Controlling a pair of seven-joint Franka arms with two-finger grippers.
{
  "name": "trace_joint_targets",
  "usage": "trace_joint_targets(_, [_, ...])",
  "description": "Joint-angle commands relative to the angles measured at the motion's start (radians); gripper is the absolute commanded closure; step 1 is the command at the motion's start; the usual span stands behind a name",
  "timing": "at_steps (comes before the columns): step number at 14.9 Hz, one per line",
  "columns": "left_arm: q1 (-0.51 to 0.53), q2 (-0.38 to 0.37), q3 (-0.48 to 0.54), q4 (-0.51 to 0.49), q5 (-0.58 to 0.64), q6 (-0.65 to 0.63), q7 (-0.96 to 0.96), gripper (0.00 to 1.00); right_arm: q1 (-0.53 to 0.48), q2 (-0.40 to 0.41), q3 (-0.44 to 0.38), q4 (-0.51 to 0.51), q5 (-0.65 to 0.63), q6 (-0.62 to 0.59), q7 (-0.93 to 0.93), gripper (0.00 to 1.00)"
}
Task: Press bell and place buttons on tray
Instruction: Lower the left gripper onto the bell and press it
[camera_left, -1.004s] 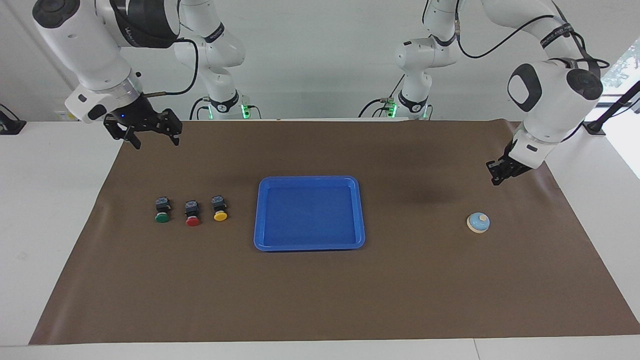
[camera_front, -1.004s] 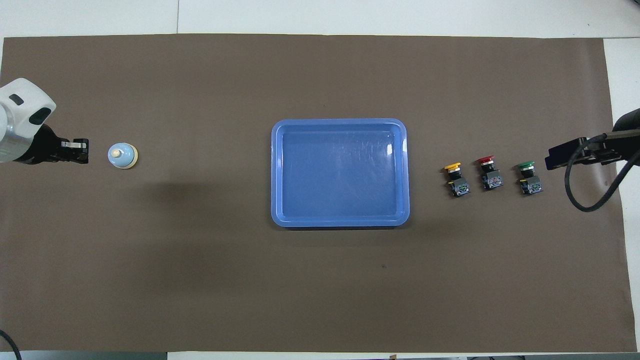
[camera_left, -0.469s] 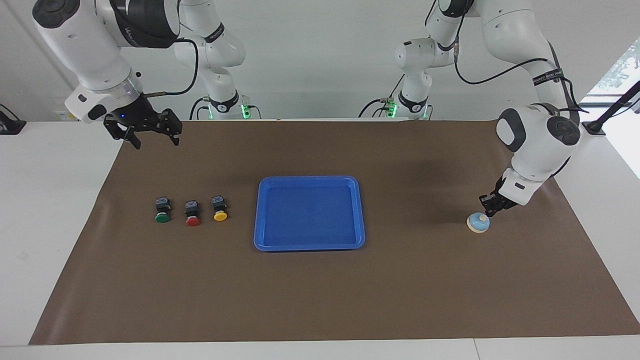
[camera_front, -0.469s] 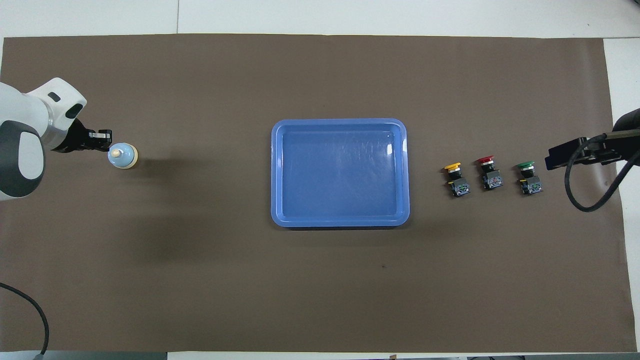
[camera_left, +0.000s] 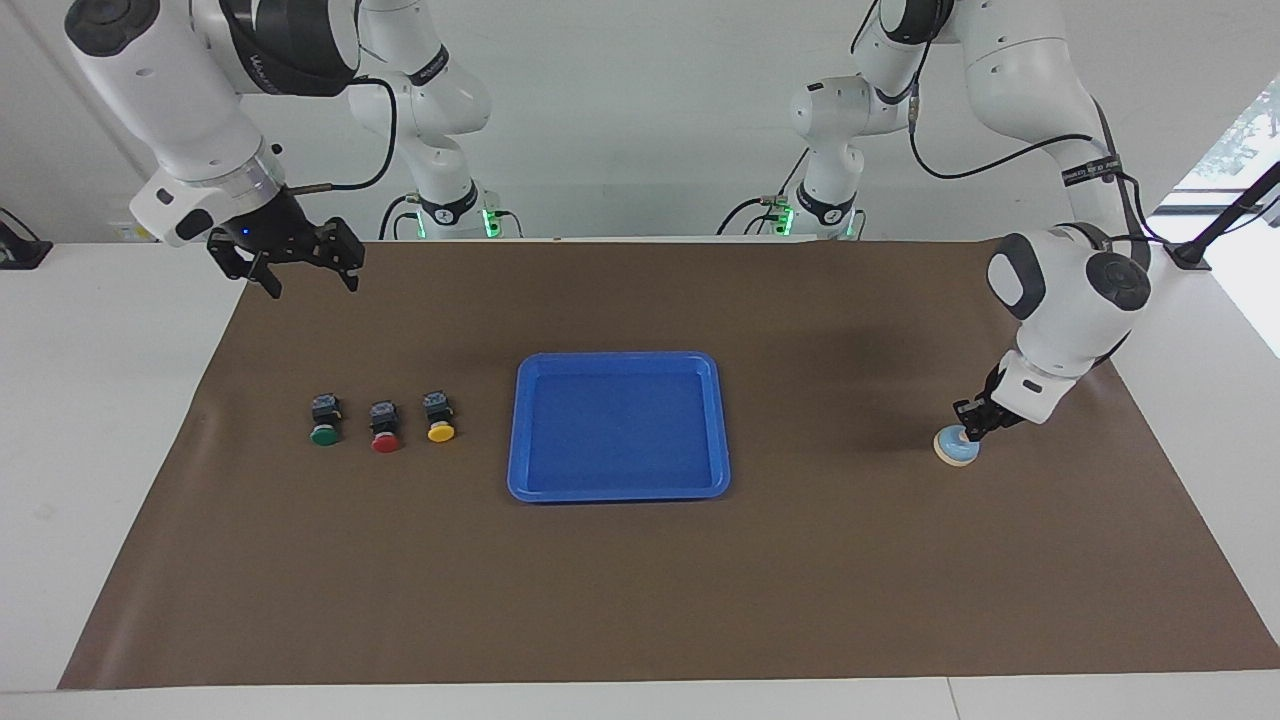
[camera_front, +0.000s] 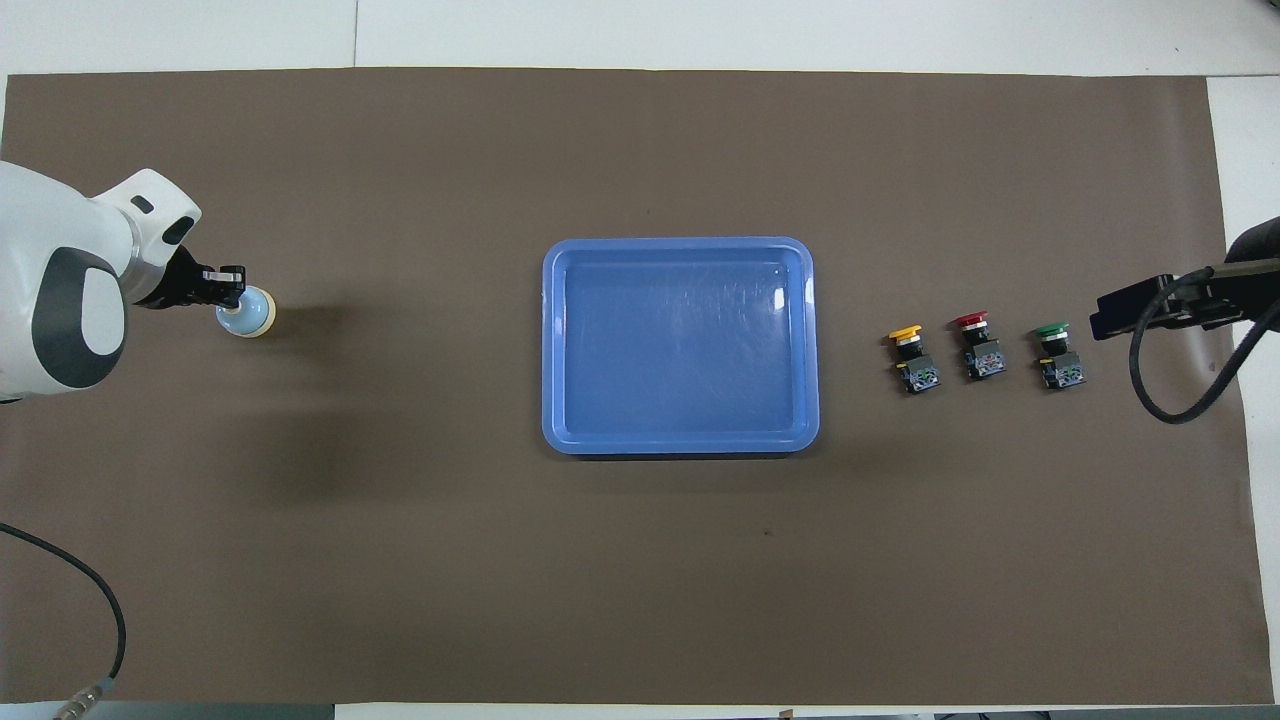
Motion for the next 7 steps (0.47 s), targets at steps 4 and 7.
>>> trace_joint_targets(4, [-0.003,-0.019,-0.002,0.086,-0.002,-0.171,0.011,0.67,-0.003,-0.001,0.005,-0.001,0.001,-0.009,0.017,0.0])
trace_joint_targets(7, [-0.014,-0.093,-0.007,0.146,-0.002,-0.332,0.009,0.0,-0.003,-0.001,0.005,-0.001,0.001,-0.01,0.017,0.0])
